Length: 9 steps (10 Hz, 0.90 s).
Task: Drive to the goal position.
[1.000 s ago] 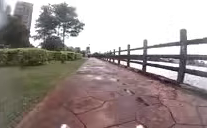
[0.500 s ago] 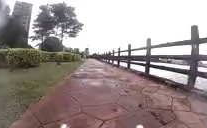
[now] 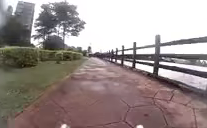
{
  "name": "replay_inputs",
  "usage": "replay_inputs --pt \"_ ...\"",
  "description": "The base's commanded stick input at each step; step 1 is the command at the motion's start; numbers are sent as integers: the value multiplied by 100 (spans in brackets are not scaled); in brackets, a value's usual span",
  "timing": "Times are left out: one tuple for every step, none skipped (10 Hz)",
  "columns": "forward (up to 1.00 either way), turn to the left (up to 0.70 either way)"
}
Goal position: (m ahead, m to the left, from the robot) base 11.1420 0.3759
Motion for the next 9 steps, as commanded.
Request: replay_inputs --pt "85 1" --pt "75 1" --pt "26 0" --pt "0 0" --pt "0 0" --pt "0 0" --pt "0 0" --pt "0 0" --pt "0 0"
